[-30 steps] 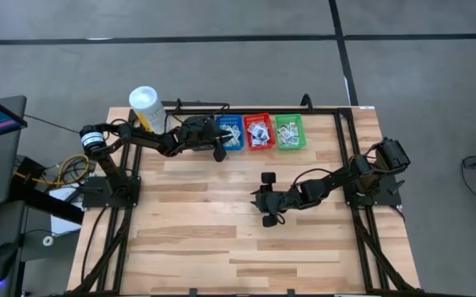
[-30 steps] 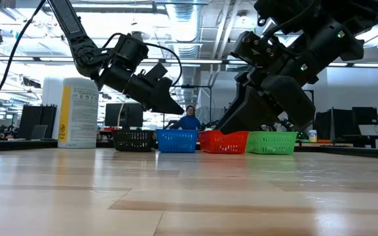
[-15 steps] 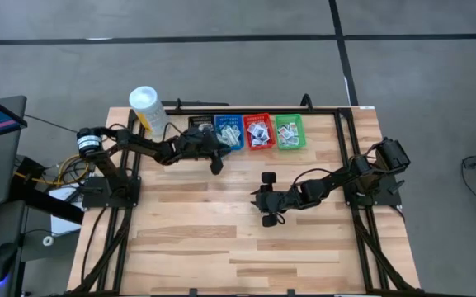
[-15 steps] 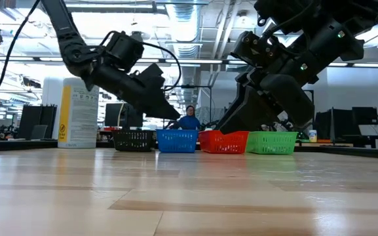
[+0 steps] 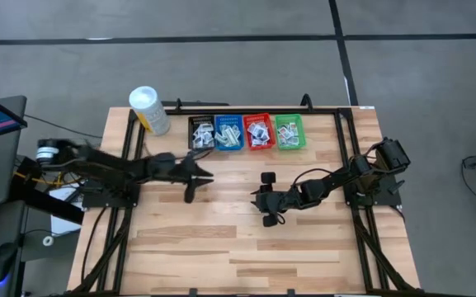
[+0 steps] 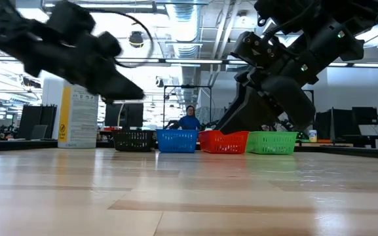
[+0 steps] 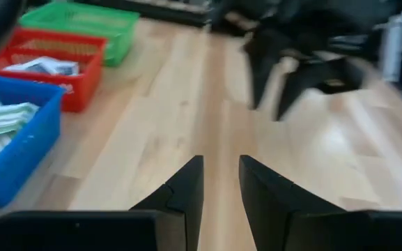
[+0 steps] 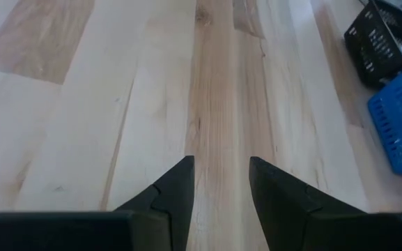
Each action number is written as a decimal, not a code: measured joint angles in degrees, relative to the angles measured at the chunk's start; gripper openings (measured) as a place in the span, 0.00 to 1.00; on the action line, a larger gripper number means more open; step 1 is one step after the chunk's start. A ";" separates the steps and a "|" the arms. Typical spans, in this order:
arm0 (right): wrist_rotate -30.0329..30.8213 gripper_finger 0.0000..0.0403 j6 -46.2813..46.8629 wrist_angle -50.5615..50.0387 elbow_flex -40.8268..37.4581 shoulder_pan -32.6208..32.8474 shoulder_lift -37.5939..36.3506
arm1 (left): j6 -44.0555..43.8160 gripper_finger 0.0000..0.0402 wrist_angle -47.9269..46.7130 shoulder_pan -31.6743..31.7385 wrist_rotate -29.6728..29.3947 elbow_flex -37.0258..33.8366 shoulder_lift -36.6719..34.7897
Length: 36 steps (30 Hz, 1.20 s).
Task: Pick & Place First Aid Supplies
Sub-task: Return to Home Position
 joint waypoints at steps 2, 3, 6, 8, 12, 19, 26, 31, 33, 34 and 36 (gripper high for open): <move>0.00 0.33 -2.00 -0.01 0.00 0.01 0.00 | -0.03 0.23 0.15 -1.59 -0.03 -3.05 -5.11; 0.00 0.33 -2.62 -0.01 0.00 0.02 0.00 | -0.03 0.23 0.23 -2.25 -0.03 -4.50 -7.85; 0.02 0.33 -2.76 0.15 0.00 -0.11 0.00 | -0.09 0.23 0.50 -3.70 -0.02 -8.43 -16.46; 0.02 0.33 -2.76 0.14 0.00 -0.20 0.00 | -0.76 0.23 0.53 -4.29 -0.04 -11.02 -22.21; 0.02 0.33 -2.76 0.18 0.00 -0.22 0.00 | -1.49 0.23 0.48 -4.85 -0.05 -16.08 -32.88; 0.02 0.33 -2.76 0.38 0.00 -0.26 0.00 | -1.61 0.23 -5.01 -4.94 -0.05 -16.40 -41.53; 0.04 0.33 -1.85 0.32 0.02 -0.26 0.00 | -3.24 0.23 -5.08 -4.94 2.21 -16.40 -47.40; 0.04 0.33 -0.01 -0.21 0.04 -0.26 0.00 | -3.58 0.23 -4.72 -4.94 11.22 -16.40 -54.70; 0.04 0.33 0.34 -0.24 0.04 -0.26 0.00 | -4.47 0.23 -4.73 -4.94 14.33 -16.40 -57.82; 0.04 0.33 0.53 -0.27 0.04 -0.26 0.00 | -4.77 0.23 -4.74 -4.92 15.97 -16.38 -59.29; 0.04 0.33 0.82 -0.27 0.04 -0.22 0.00 | -5.80 0.23 -5.56 -4.93 19.28 -16.38 -62.04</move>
